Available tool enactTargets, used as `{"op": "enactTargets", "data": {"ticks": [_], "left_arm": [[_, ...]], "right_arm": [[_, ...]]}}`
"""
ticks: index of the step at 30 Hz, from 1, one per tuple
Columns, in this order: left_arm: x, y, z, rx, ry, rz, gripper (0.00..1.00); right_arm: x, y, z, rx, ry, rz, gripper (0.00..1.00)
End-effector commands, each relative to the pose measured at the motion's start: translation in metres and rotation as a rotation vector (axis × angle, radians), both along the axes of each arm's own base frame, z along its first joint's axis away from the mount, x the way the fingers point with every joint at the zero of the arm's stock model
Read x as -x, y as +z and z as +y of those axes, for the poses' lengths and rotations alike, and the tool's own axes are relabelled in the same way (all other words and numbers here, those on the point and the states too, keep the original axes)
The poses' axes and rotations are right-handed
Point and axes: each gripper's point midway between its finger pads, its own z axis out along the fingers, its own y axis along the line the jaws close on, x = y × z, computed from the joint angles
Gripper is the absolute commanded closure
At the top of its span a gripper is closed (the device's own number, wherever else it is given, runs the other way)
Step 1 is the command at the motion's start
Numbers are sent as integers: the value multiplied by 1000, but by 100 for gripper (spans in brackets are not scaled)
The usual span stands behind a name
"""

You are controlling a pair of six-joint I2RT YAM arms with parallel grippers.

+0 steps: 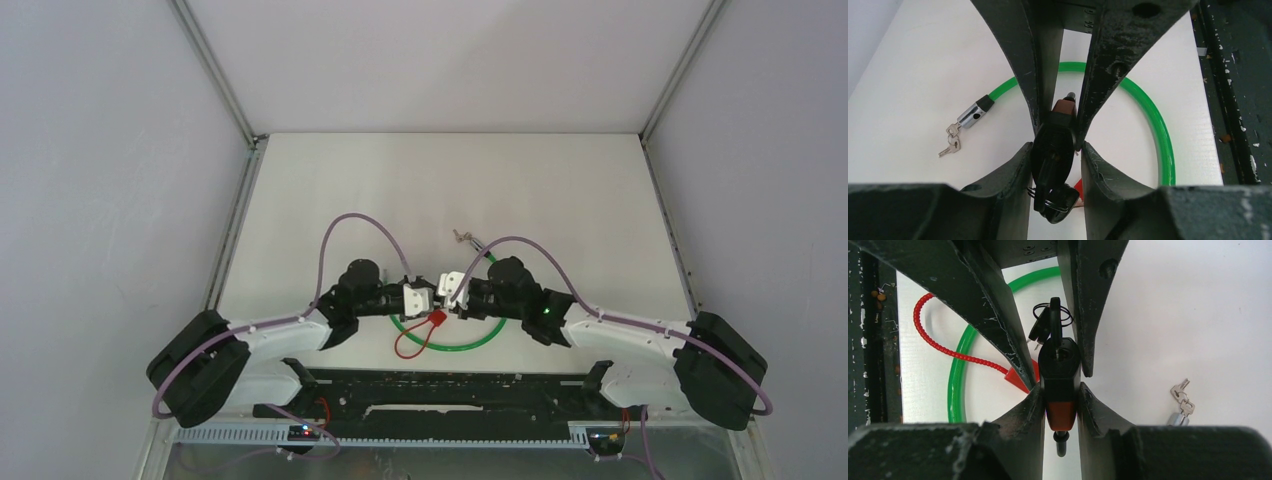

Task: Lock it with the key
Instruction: Pick up the lock from the center of the board.

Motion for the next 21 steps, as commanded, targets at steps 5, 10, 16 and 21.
{"op": "enactTargets", "data": {"ticks": [5, 10, 16, 21], "left_arm": [[-7, 33, 8, 51, 88, -120, 100], [-16, 33, 13, 54, 157, -157, 100], [-21, 31, 20, 65, 214, -159, 100], [-31, 28, 29, 70, 292, -180, 100]], "right_arm": [[-15, 58, 16, -137, -33, -139, 75], [-16, 62, 13, -126, -44, -144, 70], [-18, 49, 8, -73, -78, -124, 50], [-18, 53, 5, -91, -81, -127, 45]]}}
